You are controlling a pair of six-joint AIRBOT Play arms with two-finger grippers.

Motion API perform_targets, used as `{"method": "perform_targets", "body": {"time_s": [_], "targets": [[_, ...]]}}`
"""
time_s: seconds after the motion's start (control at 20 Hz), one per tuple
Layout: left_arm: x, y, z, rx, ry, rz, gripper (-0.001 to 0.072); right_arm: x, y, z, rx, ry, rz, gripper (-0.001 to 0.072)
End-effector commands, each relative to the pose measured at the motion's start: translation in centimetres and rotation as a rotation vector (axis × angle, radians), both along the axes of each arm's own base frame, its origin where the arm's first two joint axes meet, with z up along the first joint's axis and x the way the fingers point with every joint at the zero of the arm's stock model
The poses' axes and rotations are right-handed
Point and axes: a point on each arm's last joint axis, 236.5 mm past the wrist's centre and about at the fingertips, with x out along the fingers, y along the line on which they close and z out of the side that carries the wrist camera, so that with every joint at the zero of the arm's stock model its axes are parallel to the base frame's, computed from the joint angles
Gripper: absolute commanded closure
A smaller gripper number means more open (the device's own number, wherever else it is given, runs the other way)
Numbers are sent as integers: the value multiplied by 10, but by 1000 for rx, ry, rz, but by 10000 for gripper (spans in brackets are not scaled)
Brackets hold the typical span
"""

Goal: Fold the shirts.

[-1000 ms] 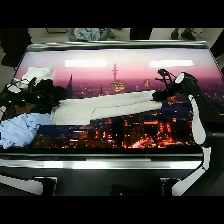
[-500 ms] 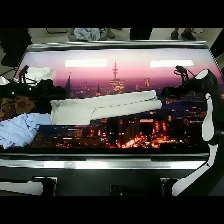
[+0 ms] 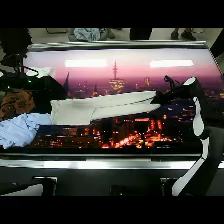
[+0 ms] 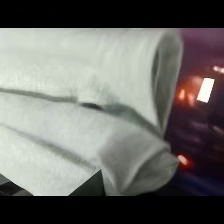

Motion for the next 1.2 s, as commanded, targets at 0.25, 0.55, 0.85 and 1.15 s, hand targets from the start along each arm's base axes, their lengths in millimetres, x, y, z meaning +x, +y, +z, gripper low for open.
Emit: {"method": "perform_targets", "body": {"time_s": [0.25, 0.55, 0.85, 1.15], "targets": [[-29, -114, -80, -52, 135, -44, 610, 13, 24, 115, 7, -245, 36, 662], [-39, -225, -129, -293, 272, 6, 678, -33, 58, 237, -53, -445, 163, 662], [-61, -305, -157, -459, 393, -44, 678, -90, 72, 301, -144, -546, 266, 662], [-65, -358, -157, -548, 467, -93, 678, -110, 72, 317, -161, -564, 291, 662]]}}
